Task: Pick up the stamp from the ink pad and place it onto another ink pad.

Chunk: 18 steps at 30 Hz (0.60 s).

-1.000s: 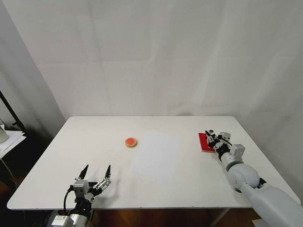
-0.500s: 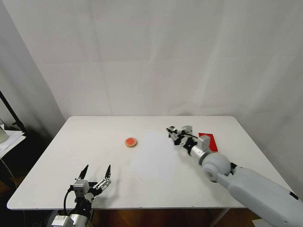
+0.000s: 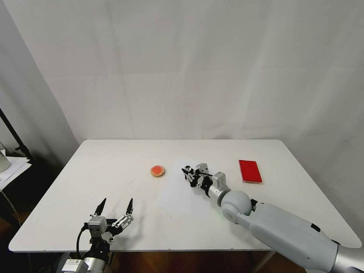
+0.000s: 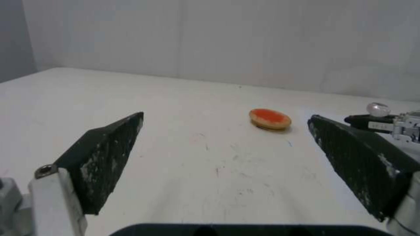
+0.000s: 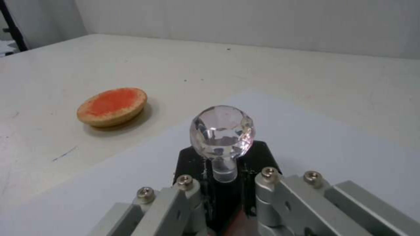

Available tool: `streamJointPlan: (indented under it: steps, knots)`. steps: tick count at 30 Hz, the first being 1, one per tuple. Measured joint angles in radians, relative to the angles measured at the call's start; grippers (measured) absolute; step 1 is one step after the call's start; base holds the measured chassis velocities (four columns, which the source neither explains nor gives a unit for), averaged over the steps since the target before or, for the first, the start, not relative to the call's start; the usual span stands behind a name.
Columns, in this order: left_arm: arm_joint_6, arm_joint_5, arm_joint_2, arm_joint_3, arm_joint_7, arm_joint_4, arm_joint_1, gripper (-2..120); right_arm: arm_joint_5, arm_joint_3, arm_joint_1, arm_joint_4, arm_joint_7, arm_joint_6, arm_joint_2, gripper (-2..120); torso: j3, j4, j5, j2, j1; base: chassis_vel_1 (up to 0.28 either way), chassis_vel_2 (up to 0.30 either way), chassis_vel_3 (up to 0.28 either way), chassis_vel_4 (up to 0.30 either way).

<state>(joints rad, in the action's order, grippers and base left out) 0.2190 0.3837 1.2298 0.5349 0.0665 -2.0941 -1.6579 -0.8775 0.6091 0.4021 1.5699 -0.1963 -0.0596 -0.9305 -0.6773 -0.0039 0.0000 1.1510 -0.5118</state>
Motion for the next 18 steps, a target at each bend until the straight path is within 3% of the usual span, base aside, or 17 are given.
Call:
streamJointPlan:
  steps: [18]
  knots:
    - [0.0, 0.0, 0.0, 0.0, 0.0, 0.0, 0.0, 100, -0.029, -0.01, -0.02, 0.034, 0.0, 0.003, 0.008, 10, -0.001, -0.0001, 0.0002, 0.0, 0.0, 0.0, 0.0, 0.0, 0.0]
